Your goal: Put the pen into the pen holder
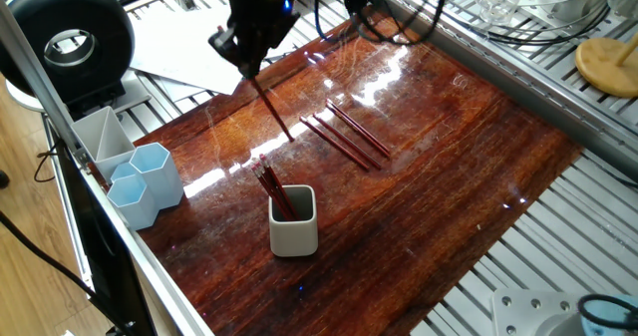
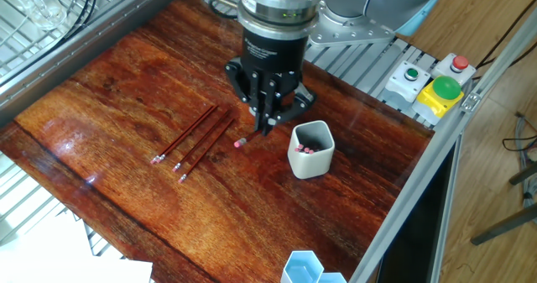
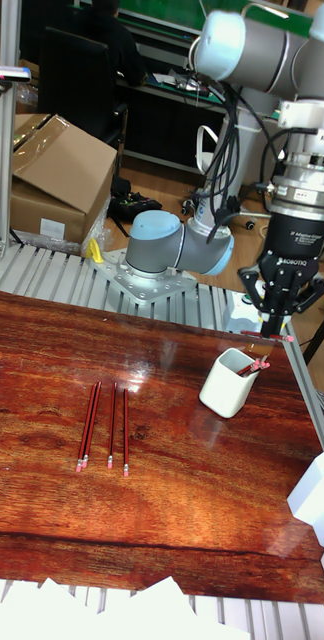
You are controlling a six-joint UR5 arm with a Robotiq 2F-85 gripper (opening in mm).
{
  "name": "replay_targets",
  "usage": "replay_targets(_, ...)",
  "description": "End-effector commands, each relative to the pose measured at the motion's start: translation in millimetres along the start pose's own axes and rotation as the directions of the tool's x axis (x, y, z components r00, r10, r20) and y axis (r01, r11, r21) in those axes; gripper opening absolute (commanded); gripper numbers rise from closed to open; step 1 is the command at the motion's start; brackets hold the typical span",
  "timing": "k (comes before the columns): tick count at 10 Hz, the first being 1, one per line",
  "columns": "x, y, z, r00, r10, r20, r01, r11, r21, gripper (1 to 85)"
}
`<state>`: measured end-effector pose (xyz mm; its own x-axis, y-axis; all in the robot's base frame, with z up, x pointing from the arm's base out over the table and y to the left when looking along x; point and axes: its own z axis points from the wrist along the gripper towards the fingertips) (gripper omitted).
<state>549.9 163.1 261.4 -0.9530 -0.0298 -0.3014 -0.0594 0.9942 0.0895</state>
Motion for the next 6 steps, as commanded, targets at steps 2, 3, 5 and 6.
replay_targets(2,22.9,9.7,24.0,0.998,0.017,0.066,-0.016,1.0,-0.009,1.0)
replay_targets(3,27.1,8.5,29.4,0.997,0.014,0.071,-0.013,1.0,-0.017,1.0)
replay_targets(5,31.8,4.5,31.8,0.998,-0.005,0.06,0.005,1.0,-0.008,1.0)
replay_targets(6,40.5,6.9,32.1,1.0,-0.005,0.027,0.006,1.0,-0.018,1.0)
